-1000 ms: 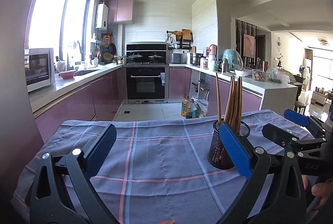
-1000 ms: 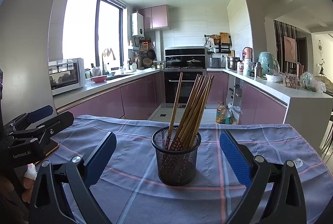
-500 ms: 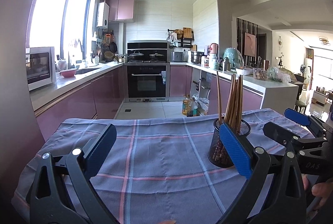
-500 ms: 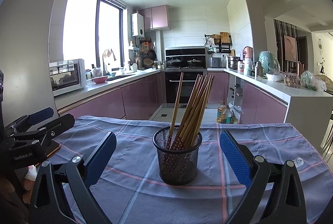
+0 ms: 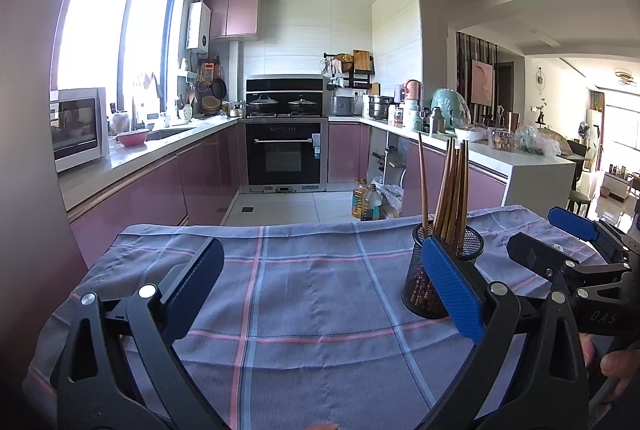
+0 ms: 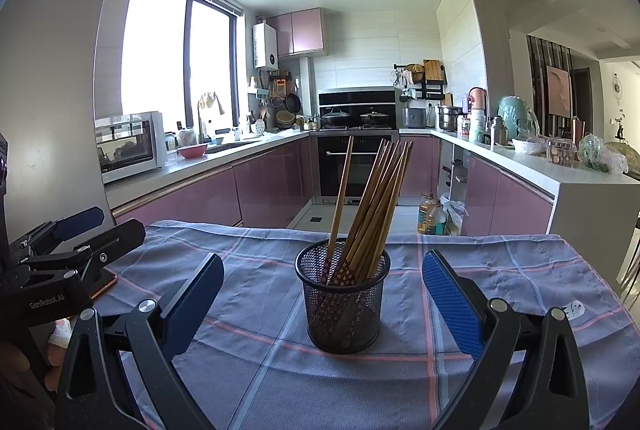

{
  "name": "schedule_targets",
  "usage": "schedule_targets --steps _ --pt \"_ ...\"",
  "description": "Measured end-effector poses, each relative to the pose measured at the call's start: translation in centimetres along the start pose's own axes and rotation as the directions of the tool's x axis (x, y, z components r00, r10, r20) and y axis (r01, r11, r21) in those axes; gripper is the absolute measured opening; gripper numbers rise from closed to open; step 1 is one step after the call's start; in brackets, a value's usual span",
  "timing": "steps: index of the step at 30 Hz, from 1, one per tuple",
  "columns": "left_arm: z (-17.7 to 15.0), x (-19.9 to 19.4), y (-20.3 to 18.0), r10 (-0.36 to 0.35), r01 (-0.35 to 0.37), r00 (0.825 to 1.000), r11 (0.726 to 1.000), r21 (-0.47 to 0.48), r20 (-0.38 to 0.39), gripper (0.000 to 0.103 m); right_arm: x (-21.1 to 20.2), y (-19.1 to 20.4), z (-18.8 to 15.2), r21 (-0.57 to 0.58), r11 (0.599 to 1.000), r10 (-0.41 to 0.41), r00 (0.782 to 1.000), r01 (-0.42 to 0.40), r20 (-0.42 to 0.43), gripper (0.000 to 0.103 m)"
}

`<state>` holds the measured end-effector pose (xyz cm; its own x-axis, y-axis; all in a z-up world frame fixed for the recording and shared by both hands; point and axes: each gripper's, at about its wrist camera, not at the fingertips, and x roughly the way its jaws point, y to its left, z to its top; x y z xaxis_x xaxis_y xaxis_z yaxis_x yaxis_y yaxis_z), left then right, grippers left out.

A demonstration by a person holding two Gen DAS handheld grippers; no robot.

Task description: Organize utensils

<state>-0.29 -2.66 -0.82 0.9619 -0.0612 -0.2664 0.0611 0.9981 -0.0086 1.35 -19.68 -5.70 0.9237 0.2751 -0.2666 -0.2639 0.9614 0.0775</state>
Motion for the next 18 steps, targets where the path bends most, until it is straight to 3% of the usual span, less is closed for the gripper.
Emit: schedule_targets --steps 18 --pt "-0.27 0.20 0.09 0.005 -0.005 1.000 1.000 0.001 -0.014 0.097 0.18 0.02 -0.10 0.008 1.000 -0.003 1.000 0.003 -0.004 0.096"
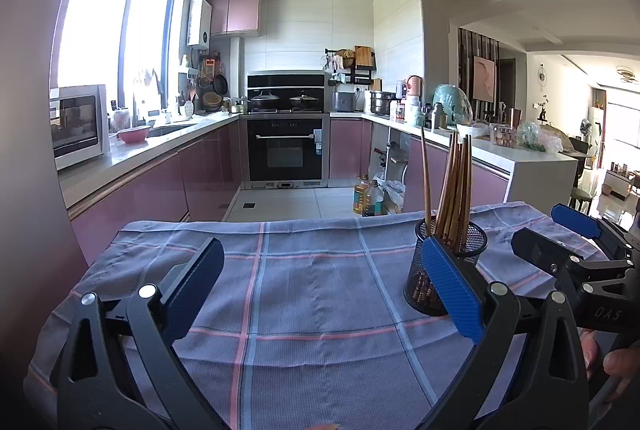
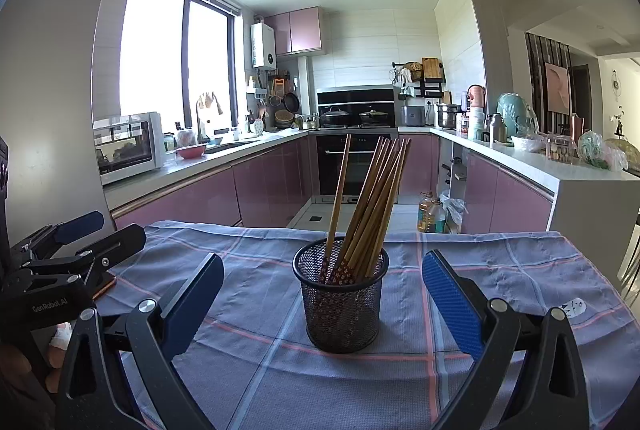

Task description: Organize utensils

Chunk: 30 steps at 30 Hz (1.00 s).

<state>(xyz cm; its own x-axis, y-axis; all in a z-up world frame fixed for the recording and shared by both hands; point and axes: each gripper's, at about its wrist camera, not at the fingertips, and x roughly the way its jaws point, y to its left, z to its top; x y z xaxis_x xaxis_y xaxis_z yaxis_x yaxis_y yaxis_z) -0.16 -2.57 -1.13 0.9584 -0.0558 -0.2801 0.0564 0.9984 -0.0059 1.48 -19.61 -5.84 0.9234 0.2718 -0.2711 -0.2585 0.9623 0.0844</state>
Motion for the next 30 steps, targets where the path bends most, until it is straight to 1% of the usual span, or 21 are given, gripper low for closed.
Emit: schedule_targets --steps 30 --pt "-0.14 -0.02 0.02 0.001 -0.001 1.000 1.000 -0.001 -0.005 0.097 0.30 0.10 0.24 -0.003 1.000 0.002 1.000 -0.002 -0.001 0.096"
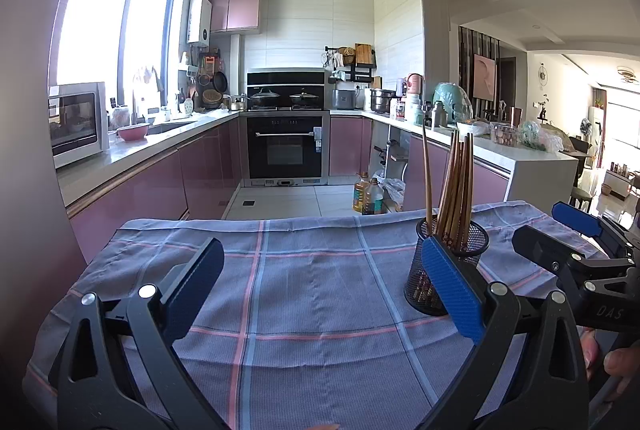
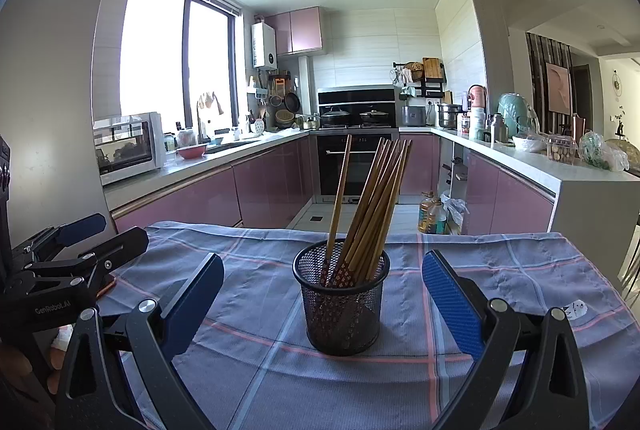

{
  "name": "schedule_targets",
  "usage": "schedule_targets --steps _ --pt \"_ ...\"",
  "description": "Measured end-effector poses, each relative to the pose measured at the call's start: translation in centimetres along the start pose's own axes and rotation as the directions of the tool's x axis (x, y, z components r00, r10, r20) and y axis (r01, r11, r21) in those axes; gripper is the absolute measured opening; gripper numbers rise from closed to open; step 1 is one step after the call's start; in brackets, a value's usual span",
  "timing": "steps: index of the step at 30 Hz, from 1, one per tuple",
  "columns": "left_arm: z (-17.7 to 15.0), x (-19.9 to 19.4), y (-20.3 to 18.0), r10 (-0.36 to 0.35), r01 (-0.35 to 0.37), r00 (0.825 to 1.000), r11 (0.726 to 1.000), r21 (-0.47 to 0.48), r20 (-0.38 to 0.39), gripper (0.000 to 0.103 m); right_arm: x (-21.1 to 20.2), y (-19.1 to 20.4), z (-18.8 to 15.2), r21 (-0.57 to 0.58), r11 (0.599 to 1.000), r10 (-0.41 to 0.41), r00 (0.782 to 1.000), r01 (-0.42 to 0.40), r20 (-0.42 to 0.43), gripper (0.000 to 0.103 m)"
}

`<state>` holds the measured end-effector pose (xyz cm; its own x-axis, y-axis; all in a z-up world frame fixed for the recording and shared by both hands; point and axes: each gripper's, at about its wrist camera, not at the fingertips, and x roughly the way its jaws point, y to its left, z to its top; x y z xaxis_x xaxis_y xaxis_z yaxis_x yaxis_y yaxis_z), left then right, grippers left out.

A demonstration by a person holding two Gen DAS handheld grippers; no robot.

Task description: Organize utensils

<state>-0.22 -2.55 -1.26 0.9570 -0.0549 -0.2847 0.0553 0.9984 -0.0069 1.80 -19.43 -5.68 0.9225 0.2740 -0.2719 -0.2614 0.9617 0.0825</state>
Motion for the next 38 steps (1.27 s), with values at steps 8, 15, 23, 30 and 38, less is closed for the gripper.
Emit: schedule_targets --steps 8,15,23,30,38 --pt "-0.1 0.0 0.0 0.001 -0.001 1.000 1.000 -0.003 -0.005 0.097 0.1 -0.2 0.0 0.001 1.000 0.004 1.000 -0.004 -0.005 0.096" --pt "0.0 0.2 0.0 0.004 -0.004 1.000 1.000 0.000 -0.008 0.097 0.2 -0.3 -0.1 0.002 1.000 0.007 1.000 -0.007 -0.005 0.096" --pt "0.2 0.3 0.1 0.004 -0.004 1.000 1.000 -0.009 -0.016 0.097 0.5 -0.3 -0.2 0.003 1.000 0.005 1.000 -0.005 -0.009 0.096" --pt "0.1 0.7 0.0 0.006 -0.006 1.000 1.000 -0.009 -0.028 0.097 0.6 -0.5 -0.5 0.005 1.000 0.008 1.000 -0.007 -0.013 0.096" --pt "-0.7 3.1 0.2 0.018 -0.021 0.993 1.000 -0.023 -0.117 0.097 2.5 -3.2 -1.3 0.045 0.999 -0.004 0.992 0.010 -0.127 0.096"
